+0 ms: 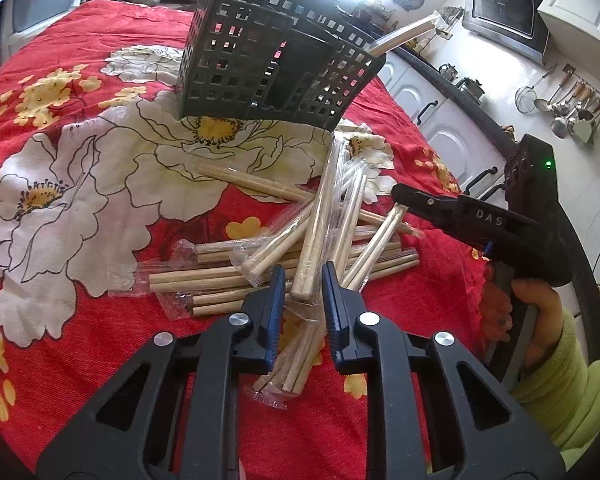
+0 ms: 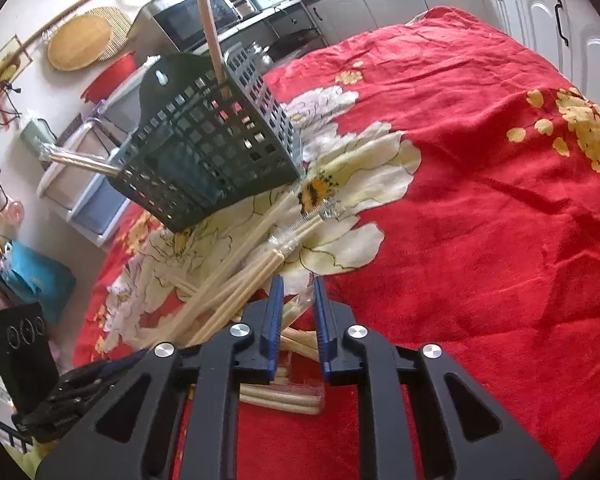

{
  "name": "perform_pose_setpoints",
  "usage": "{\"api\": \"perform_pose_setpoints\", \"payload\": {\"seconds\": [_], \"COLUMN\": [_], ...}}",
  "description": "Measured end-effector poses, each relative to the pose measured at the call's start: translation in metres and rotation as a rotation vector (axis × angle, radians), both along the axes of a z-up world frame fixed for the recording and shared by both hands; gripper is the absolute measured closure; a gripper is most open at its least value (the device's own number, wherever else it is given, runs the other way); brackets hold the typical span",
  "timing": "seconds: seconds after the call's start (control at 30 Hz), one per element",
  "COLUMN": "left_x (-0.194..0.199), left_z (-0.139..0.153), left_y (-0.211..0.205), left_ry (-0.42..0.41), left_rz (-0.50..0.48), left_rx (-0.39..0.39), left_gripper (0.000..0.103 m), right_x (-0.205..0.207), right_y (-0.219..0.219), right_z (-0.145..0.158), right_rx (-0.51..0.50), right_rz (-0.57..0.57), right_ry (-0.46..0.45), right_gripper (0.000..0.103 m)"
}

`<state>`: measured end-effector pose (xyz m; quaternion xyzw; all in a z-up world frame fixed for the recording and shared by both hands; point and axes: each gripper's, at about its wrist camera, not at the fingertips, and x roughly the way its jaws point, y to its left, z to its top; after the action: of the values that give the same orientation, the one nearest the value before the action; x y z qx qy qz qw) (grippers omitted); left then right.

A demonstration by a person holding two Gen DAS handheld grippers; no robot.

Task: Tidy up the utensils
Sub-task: 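Close the right tool on a chopstick while the left tool grasps another chopstick, then raise the held chopsticks and carry both tools over the green caddy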

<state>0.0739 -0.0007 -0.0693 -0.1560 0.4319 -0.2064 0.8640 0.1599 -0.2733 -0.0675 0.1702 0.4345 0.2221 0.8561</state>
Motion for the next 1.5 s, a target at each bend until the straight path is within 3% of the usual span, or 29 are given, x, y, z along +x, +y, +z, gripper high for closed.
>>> {"api": "perform_pose_setpoints", "payload": {"seconds": [0.23,0.63,1.07,1.5], "left_x": [-0.005,-0.005,0.002,-0.002], "left_z": [0.014,0.063,0.112,0.149], "left_y": [0.001,0.006,0.004,0.018], "left_ry": [-0.049,-0.199,-0.347,-0.437], "left_rz": [-0.007,0.011,0.022,0.041], "left_rx": [-0.005,0.017,0.033,0.016], "left_gripper": [0.094,0.096,0.096,0.096], "right_x": [-0.008,-0.025,-0.036,-0.041], "right_y": [-0.001,0.014,0.028,0.026], "right_z": [0.028,0.092,0.135,0.175], "right_rx": [0.021,-0.001,0.0,0.01], "right_rz": [0.006,0.061,0.117,0.111], "right_ry": [-0.094,-0.291,-0.412,-0.519], "right_gripper": [0.093,0.097,0.099,0.099]}}
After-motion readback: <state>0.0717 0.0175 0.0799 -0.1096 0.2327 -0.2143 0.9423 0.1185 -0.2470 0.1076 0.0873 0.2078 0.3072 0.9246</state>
